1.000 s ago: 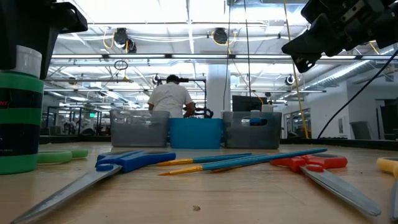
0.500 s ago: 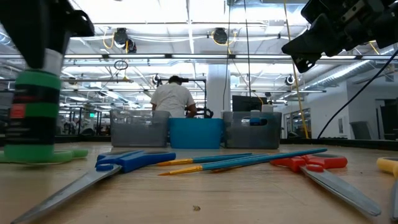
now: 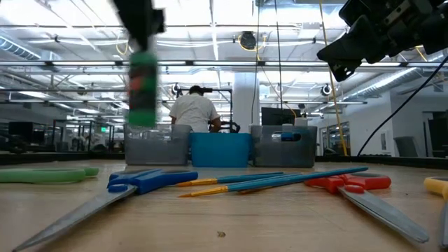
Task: Pick & Place Paint Supplies
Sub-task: Put the green coloring bottle into the right gray bin
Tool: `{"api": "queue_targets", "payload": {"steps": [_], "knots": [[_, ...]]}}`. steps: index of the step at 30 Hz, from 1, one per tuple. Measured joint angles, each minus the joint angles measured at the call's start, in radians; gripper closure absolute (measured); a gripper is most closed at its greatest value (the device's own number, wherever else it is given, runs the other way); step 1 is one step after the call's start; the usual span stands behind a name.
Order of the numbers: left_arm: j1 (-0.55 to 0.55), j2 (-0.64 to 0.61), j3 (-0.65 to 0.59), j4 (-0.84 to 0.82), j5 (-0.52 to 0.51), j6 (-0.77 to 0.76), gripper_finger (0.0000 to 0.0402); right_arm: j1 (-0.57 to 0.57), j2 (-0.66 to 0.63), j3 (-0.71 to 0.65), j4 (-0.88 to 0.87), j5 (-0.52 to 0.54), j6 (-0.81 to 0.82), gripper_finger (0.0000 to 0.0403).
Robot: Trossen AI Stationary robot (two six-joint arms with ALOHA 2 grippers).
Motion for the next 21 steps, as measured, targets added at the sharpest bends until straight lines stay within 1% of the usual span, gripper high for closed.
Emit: {"api": "queue_targets", "payload": {"steps": [7, 11, 15, 21], "knots": [[0.113, -0.001, 0.177, 0.004, -0.102, 0.191, 0.0273, 0.000, 0.000, 0.000, 0.000, 0.000, -0.001, 0.0401], [0.175, -0.001, 0.246, 0.019, -0.137, 0.282, 0.0273, 0.000, 0.000, 0.000, 0.000, 0.000, -0.001, 0.0402], [0.243, -0.001, 0.265, 0.078, -0.138, 0.359, 0.0273, 0.000, 0.000, 0.000, 0.000, 0.000, -0.001, 0.0401], [0.345, 0.007, 0.265, 0.181, -0.119, 0.423, 0.0273, 0.000, 0.000, 0.000, 0.000, 0.000, -0.005, 0.0402]]}}
